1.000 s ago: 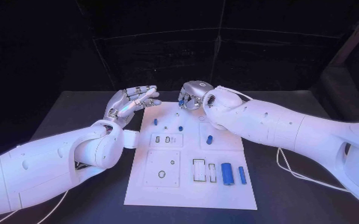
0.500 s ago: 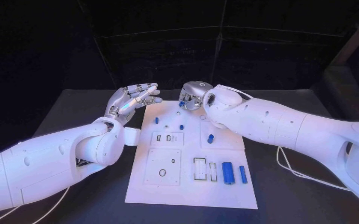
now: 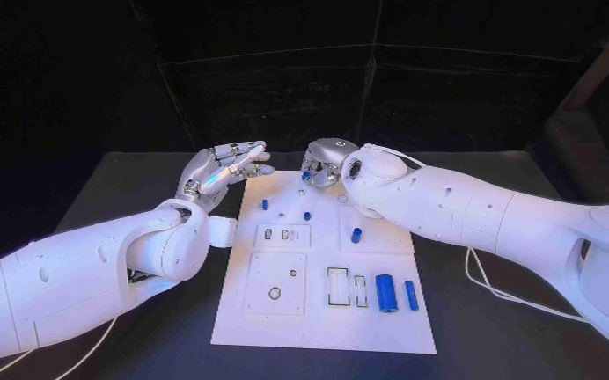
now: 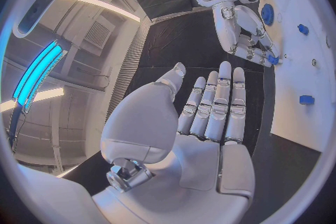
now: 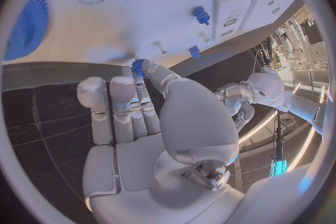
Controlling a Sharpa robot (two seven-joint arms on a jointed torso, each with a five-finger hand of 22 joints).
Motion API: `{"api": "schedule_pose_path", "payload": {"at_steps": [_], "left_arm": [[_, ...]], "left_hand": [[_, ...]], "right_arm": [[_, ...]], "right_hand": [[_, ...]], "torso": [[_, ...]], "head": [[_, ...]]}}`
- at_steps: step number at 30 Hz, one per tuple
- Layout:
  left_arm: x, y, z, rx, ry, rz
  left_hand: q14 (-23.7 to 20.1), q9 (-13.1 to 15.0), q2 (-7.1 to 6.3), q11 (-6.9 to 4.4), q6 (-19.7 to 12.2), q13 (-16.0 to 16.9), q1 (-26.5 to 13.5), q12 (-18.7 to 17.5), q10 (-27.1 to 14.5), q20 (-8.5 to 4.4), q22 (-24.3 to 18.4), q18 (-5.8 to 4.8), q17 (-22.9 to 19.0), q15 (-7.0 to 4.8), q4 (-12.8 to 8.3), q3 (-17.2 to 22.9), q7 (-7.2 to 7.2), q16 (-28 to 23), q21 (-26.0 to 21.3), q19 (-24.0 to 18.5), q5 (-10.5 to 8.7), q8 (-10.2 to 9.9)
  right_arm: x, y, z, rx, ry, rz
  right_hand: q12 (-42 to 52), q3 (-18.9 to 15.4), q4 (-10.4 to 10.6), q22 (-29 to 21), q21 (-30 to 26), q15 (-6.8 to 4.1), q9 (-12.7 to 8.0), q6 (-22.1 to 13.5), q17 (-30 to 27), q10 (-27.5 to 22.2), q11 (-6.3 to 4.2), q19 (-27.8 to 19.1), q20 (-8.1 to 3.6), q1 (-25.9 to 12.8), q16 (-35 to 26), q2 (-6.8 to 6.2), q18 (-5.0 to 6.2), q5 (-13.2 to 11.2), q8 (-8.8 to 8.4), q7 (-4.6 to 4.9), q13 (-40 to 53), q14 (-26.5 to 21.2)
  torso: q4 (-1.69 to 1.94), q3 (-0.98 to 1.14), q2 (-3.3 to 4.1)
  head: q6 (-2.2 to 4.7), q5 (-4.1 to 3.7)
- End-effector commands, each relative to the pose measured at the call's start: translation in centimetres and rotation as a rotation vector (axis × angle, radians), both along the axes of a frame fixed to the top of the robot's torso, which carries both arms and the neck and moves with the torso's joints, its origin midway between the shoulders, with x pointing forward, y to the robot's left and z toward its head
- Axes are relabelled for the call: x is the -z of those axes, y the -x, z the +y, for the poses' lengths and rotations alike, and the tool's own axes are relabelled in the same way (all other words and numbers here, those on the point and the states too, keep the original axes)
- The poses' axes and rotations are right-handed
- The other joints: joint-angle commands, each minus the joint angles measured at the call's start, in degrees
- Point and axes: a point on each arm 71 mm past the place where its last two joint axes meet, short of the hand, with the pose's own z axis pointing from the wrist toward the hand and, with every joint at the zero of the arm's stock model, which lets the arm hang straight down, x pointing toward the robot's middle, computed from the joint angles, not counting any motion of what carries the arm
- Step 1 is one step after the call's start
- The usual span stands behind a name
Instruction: Assemble the parts on the task board
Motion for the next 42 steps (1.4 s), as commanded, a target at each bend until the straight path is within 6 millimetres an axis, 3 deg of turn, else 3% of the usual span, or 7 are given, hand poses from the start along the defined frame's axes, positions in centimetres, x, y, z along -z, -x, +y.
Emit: {"api": "schedule_pose_path", "payload": {"at_steps": [1,18,25,28,29,32,42], "left_arm": [[-0.2,0.0,-0.2,0.015,0.009,-0.004],[-0.2,0.0,0.2,0.014,0.008,-0.001],[-0.2,0.0,0.6,0.007,0.006,-0.002],[-0.2,0.1,0.7,0.005,0.005,-0.001],[-0.2,0.1,0.8,0.004,0.005,-0.001],[-0.2,0.1,0.7,0.007,0.006,-0.001],[-0.2,0.1,0.6,0.016,0.01,0.001]], "left_hand": [[0.31,-0.08,0.17,0.0,0.09,-0.09,-0.09,-0.3,0.2,-0.02,-0.09,0.84,0.09,0.22,-0.17,-0.15,2.11,-0.4,-0.16,0.29,0.11,-0.19],[0.32,-0.09,0.16,0.01,0.05,-0.1,-0.09,-0.35,0.16,-0.02,-0.11,0.84,0.09,0.22,-0.2,-0.16,2.11,-0.42,-0.17,0.31,0.11,-0.22],[0.33,-0.1,0.15,0.02,-0.01,-0.11,-0.07,-0.41,0.11,-0.02,-0.14,0.83,0.09,0.23,-0.23,-0.2,2.1,-0.46,-0.19,0.33,0.11,-0.28],[0.33,-0.1,0.15,0.02,-0.01,-0.11,-0.07,-0.41,0.11,-0.02,-0.14,0.83,0.09,0.23,-0.23,-0.2,2.1,-0.46,-0.19,0.33,0.11,-0.28],[0.33,-0.1,0.15,0.02,-0.01,-0.11,-0.07,-0.41,0.11,-0.02,-0.14,0.83,0.09,0.23,-0.23,-0.2,2.1,-0.46,-0.19,0.33,0.11,-0.28],[0.33,-0.1,0.15,0.01,-0.02,-0.11,-0.06,-0.43,0.1,-0.02,-0.15,0.83,0.1,0.23,-0.25,-0.2,2.1,-0.48,-0.2,0.34,0.11,-0.29],[0.33,-0.1,0.15,0.01,-0.03,-0.11,-0.06,-0.43,0.1,-0.01,-0.16,0.83,0.1,0.23,-0.25,-0.21,2.1,-0.48,-0.2,0.34,0.11,-0.29]], "right_arm": [[0.0,-0.1,0.1,0.013,0.008,0.005],[-1.0,0.9,-1.8,0.011,-0.069,-0.056],[-1.4,2.3,-6.4,0.081,-0.15,-0.005],[-1.3,2.8,-8.8,0.128,-0.162,0.069],[-1.3,2.9,-9.5,0.14,-0.16,0.087],[-1.1,3.1,-11.3,0.168,-0.149,0.127],[-0.4,2.8,-13.1,0.203,-0.1,0.208]], "right_hand": [[0.17,-0.19,0.5,-2.76,-1.56,0.69,-0.43,-3.62,-2.69,-3.32,0.85,-2.29,0.71,0.26,-1.73,-1.51,0.61,-1.15,-0.23,0.65,0.03,-1.25],[2.5,-0.91,1.64,-1.51,-0.91,0.74,0.13,-4.34,-1.31,-1.79,0.83,-1.29,1.07,0.98,0.32,-1.68,0.51,-0.1,0.72,0.96,0.34,-0.67],[11.39,-4.57,4.1,4.02,2.12,-1.54,0.27,-2.78,4.14,11.68,-2.29,3.06,-0.61,-1.73,4.69,-4.93,-0.48,1.09,1.34,-1.04,4.63,1.09],[18.97,-8.07,5.36,8.27,4.3,-2.47,0.01,-4.35,14.45,15.25,-3.14,6.26,-1.81,-2.36,11.65,-6.25,-1.39,2.22,0.85,-1.85,10.35,3.15],[27.67,-11.45,6.3,9.69,5.24,-3.02,0.38,-5.22,18.46,8.63,-3.16,7.42,-1.9,-0.33,15.06,-5.89,-1.93,3.32,1.44,-1.95,19.47,3.32],[43.39,-14.57,8.45,11.94,6.23,-1.87,0.0,-8.48,25.78,9.72,-2.48,8.69,-1.34,0.0,19.46,-4.72,-2.16,2.93,0.8,-1.04,35.52,3.97],[61.97,-21.77,13.03,15.99,8.24,-1.1,-0.08,-11.92,35.45,11.46,-1.79,11.15,-0.62,3.65,25.05,-3.3,-2.78,3.91,1.72,-0.5,56.69,4.96]], "torso": [[0.05,-0.04,0.02],[-0.19,0.0,-0.07],[-0.39,0.03,-0.24],[-0.65,0.04,-0.27],[-0.78,0.06,-0.3],[-0.99,0.02,-0.38],[-0.95,0.12,-0.24]], "head": [[-0.1,0.02],[-0.06,0.09],[0.4,-0.32],[0.49,-0.38],[0.54,-0.44],[0.58,-0.41],[0.59,-0.77]]}}
